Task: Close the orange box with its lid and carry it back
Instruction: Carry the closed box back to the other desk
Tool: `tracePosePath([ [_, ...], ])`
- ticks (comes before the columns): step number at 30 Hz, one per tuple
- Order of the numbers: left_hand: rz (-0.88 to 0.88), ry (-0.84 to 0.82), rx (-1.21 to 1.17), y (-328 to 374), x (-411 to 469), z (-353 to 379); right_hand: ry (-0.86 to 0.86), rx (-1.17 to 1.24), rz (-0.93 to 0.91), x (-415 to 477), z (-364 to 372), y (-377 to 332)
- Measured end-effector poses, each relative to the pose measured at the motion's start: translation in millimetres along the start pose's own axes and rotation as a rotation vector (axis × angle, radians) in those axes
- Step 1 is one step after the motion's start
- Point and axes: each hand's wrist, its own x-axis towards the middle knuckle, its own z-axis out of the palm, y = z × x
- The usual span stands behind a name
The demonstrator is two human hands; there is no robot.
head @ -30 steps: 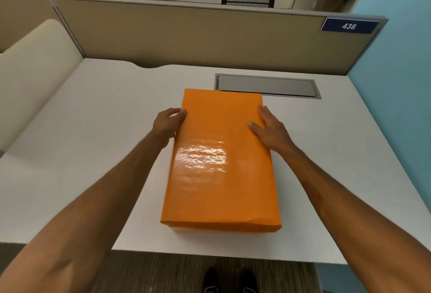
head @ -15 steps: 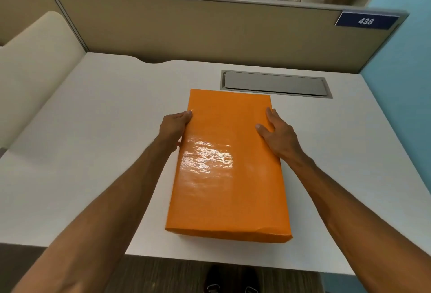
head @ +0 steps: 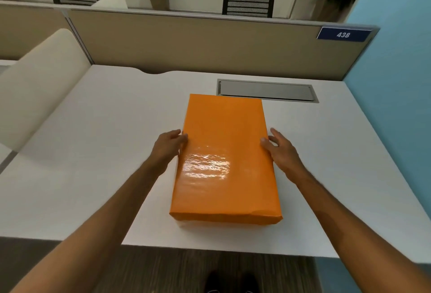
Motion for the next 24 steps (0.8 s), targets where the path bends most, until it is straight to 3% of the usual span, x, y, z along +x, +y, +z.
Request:
tracePosePath([
  [4, -0.006, -0.043, -0.065, -33, -38, -7, -0.014, 0.194, 0.043, -34, -2, 25],
  [11, -0.068, 0.019, -0.175, -53, -60, -1, -0.060, 0.432, 0.097, -65, -1, 40],
  [21, -0.202, -0.116, -0.258, -48, -73, 0, -0.190, 0.662, 0.211, -70, 6, 46],
  [24, -0.203, -0.092, -0.271, -47, -77, -3, -0.219, 0.658, 0.207, -65, 6, 43],
])
